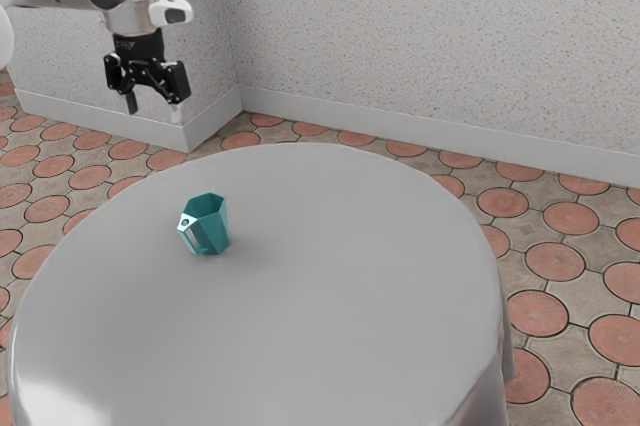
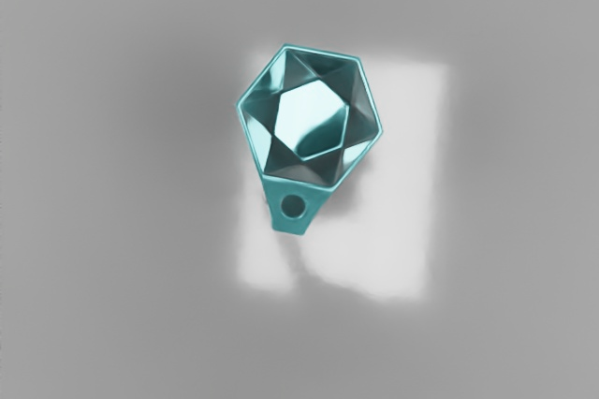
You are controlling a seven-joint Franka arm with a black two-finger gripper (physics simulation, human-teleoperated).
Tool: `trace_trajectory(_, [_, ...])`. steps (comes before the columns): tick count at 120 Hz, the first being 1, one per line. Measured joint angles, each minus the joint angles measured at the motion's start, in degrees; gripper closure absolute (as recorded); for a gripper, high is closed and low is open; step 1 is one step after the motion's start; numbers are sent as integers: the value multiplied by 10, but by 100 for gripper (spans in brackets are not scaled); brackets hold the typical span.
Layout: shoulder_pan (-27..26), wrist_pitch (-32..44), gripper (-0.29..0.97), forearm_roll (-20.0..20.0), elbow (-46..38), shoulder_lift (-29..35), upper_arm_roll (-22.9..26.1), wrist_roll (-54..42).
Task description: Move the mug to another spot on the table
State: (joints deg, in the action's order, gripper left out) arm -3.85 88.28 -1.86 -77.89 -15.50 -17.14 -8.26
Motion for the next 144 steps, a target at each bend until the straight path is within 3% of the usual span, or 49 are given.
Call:
trace_trajectory(16, [1,3,0,1,-10,5,0,-1])
trace_trajectory(43, [6,93,0,15,-166,68,-1,-43])
trace_trajectory(88, [7,232,0,14,-282,39,-1,-122])
trace_trajectory(123, [7,316,0,-63,-331,10,-2,-174])
trace_trajectory(144, [5,348,0,-80,-339,-17,-2,-205])
